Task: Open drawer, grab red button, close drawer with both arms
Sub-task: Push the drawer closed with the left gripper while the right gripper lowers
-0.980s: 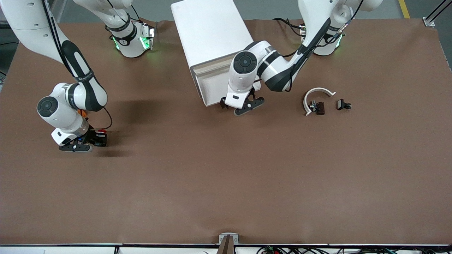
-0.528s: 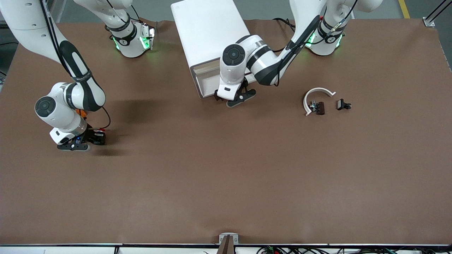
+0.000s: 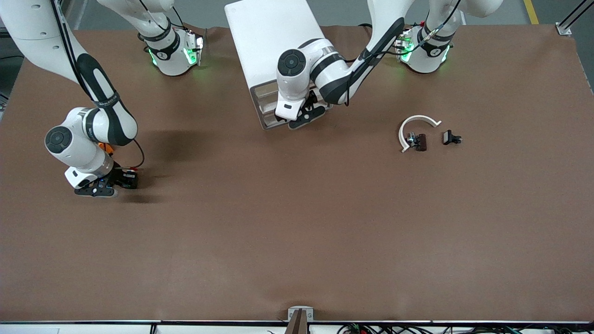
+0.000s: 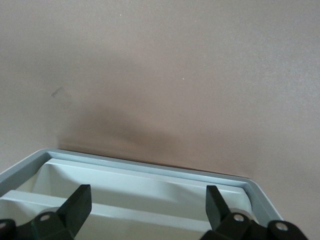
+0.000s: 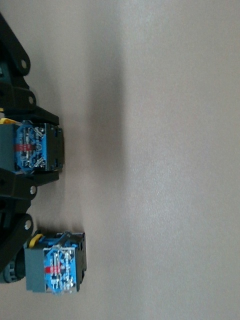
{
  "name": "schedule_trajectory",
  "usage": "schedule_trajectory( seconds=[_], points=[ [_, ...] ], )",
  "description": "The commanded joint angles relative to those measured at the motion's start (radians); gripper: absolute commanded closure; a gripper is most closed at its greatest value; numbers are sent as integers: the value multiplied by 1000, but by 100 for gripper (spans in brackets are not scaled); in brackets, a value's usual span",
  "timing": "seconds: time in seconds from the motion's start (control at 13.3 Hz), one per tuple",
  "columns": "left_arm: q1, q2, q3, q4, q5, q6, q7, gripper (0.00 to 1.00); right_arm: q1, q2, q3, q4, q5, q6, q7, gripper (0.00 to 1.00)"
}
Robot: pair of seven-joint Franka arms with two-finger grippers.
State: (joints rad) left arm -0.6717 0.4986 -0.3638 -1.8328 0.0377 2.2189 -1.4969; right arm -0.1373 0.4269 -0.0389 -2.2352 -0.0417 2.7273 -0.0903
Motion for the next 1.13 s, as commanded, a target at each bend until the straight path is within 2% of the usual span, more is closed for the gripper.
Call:
schedule_trajectory(
  seconds=[0.0, 0.3, 0.6, 1.06],
  points=[
    [-14, 5, -3, 7, -15, -21, -14, 0, -35, -2, 13, 9, -13, 3, 3, 100],
    [-17, 6, -12, 24, -19, -42, -17, 0, -41, 15, 13, 28, -12, 6, 4, 100],
    [-23, 9, -14, 55, -84, -97, -23, 0, -30, 29, 14, 23, -12, 3, 4, 100],
    [-28, 18, -12, 61, -88, -113, -25, 0, -24, 30, 16, 20, -10, 3, 4, 100]
  ],
)
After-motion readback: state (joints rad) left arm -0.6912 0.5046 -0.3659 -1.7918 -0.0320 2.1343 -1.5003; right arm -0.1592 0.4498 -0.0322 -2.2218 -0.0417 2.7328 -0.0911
